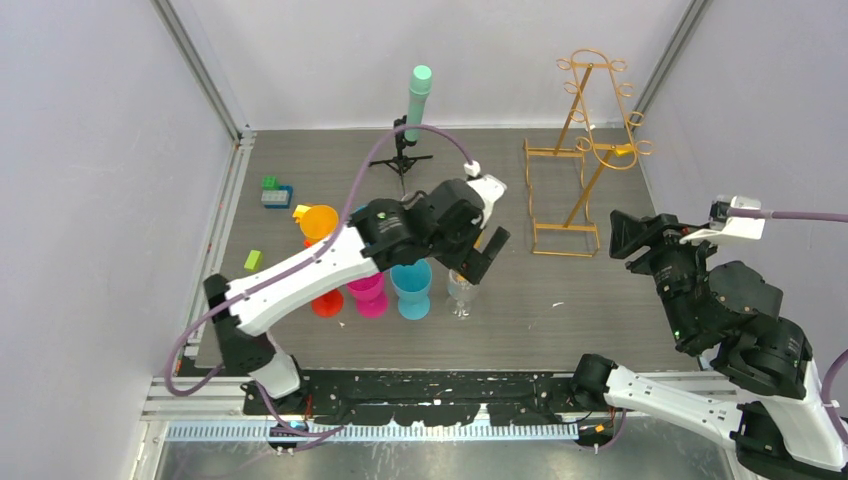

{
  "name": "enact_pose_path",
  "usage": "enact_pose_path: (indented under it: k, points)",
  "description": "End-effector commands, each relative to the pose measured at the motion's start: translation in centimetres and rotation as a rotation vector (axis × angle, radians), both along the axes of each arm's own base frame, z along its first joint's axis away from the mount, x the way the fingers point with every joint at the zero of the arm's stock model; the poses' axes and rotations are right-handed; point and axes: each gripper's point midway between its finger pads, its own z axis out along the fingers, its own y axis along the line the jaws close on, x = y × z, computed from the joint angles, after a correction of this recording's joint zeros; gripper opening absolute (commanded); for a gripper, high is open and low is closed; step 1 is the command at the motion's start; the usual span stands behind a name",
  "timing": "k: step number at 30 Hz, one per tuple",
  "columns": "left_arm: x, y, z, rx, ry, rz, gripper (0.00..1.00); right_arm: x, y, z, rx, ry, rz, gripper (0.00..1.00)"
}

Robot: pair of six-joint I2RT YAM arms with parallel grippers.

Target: Take the wine glass off the wine glass rack

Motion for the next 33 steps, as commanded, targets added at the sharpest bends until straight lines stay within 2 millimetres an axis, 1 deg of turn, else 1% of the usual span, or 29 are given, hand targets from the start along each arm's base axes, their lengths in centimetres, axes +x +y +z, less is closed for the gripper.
enact_pose_path:
  k: [1, 3, 5, 7, 8, 9, 10, 11, 12, 13, 14, 18, 19, 20, 23, 26, 30, 33]
  points:
    - [1.6, 3.6, 8.7, -0.165, -0.207, 0.136, 1.00, -0.1, 0.1, 1.1, 0.053, -0.002, 0.001, 0.58]
    - [1.5, 5.5, 10.4, -0.205, -0.248, 0.180, 1.00, -0.1, 0.1, 1.0, 0.042, 0.013, -0.003, 0.60]
    - [1.3, 8.1, 11.8, -0.229, -0.293, 0.237, 1.00, 0.0, 0.3, 0.9, 0.034, 0.024, 0.002, 0.63]
    - [1.1, 11.6, 13.1, -0.241, -0.350, 0.307, 1.00, 0.0, 0.5, 0.8, 0.033, 0.033, 0.010, 0.66]
    - [1.0, 13.4, 13.2, -0.233, -0.376, 0.345, 1.00, -0.1, 0.5, 0.9, 0.036, 0.035, 0.011, 0.70]
    - [0.7, 15.4, 13.9, -0.245, -0.404, 0.383, 1.00, -0.1, 0.5, 0.9, 0.036, 0.037, 0.011, 0.72]
    - [0.5, 17.2, 13.8, -0.238, -0.425, 0.416, 1.00, -0.2, 0.3, 0.9, 0.036, 0.037, 0.006, 0.76]
    - [0.1, 19.6, 14.6, -0.260, -0.456, 0.464, 1.00, -0.3, -0.1, 1.1, 0.039, 0.036, -0.005, 0.78]
    - [-0.1, 20.8, 14.2, -0.249, -0.467, 0.488, 1.00, -0.3, -0.3, 1.2, 0.042, 0.035, -0.011, 0.82]
    - [-0.7, 23.0, 14.7, -0.276, -0.486, 0.520, 1.00, -0.5, -0.7, 1.4, 0.049, 0.030, -0.021, 0.84]
    - [-1.1, 24.6, 14.7, -0.287, -0.498, 0.545, 1.00, -0.6, -0.9, 1.6, 0.053, 0.026, -0.021, 0.87]
    - [-2.8, 30.4, 14.3, -0.315, -0.536, 0.641, 1.00, -2.0, -2.2, 3.5, 0.111, -0.027, 0.031, 0.90]
    - [-3.1, 31.8, 14.3, -0.328, -0.545, 0.665, 1.00, -2.5, -2.9, 4.2, 0.145, -0.055, 0.042, 0.91]
    - [-3.5, 33.0, 14.5, -0.344, -0.555, 0.689, 1.00, -2.7, -3.3, 4.4, 0.147, -0.069, 0.044, 0.91]
    - [-4.4, 36.0, 14.8, -0.396, -0.585, 0.731, 1.00, -3.7, -5.2, 5.3, 0.203, -0.129, 0.035, 0.92]
    - [-5.1, 37.9, 14.8, -0.424, -0.608, 0.747, 1.00, -4.3, -6.6, 5.5, 0.225, -0.153, 0.016, 0.92]
    - [-5.8, 39.2, 15.3, -0.456, -0.620, 0.743, 1.00, -4.5, -7.2, 5.5, 0.229, -0.155, 0.006, 0.92]
    - [-5.8, 39.4, 15.4, -0.457, -0.626, 0.741, 1.00, -4.6, -7.1, 5.6, 0.232, -0.155, 0.013, 0.92]
